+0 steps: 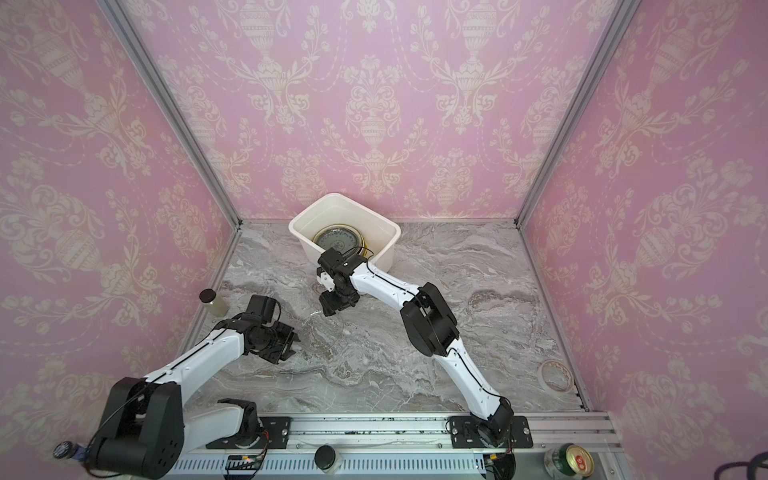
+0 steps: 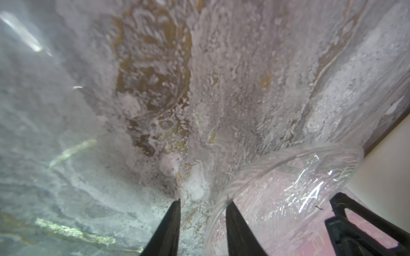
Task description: Place the plates into the plastic bin on the countertop
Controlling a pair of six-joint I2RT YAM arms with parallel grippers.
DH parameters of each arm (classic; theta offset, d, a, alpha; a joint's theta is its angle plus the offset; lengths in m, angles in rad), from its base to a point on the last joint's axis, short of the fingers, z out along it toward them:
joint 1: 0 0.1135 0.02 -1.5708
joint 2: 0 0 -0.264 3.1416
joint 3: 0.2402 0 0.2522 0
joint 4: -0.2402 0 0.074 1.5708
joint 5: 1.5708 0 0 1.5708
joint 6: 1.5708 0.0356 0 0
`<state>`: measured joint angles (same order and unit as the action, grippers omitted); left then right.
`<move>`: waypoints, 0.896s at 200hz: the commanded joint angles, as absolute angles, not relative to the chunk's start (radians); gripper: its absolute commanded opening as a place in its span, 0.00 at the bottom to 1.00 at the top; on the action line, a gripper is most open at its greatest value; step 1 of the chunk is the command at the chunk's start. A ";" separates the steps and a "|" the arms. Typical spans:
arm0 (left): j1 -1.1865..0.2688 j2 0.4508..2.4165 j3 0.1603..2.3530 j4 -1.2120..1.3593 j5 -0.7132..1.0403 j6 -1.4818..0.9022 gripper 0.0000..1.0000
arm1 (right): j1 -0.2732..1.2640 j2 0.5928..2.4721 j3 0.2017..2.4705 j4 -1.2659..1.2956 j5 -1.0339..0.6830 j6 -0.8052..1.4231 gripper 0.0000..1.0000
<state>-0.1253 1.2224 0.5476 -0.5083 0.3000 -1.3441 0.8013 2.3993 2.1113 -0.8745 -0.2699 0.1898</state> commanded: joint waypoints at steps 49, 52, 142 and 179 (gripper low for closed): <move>-0.139 1.262 0.578 -0.517 0.269 -1.325 0.28 | 0.808 2.437 2.146 -0.902 -0.333 0.157 0.40; -0.139 1.262 0.578 -0.518 0.269 -1.325 0.28 | 0.809 2.437 2.145 -0.901 -0.333 0.157 0.38; -0.138 1.215 0.587 -0.544 0.256 -1.322 0.30 | 0.814 2.373 2.122 -0.906 -0.319 0.156 0.04; -0.139 1.176 0.547 -0.547 0.252 -1.324 0.19 | 0.813 2.388 2.140 -0.920 -0.314 0.161 0.21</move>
<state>-0.1299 1.2003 0.5606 -0.5171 0.2813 -1.3437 0.8062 2.4172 2.1178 -0.8783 -0.3210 0.1619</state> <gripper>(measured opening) 0.240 0.134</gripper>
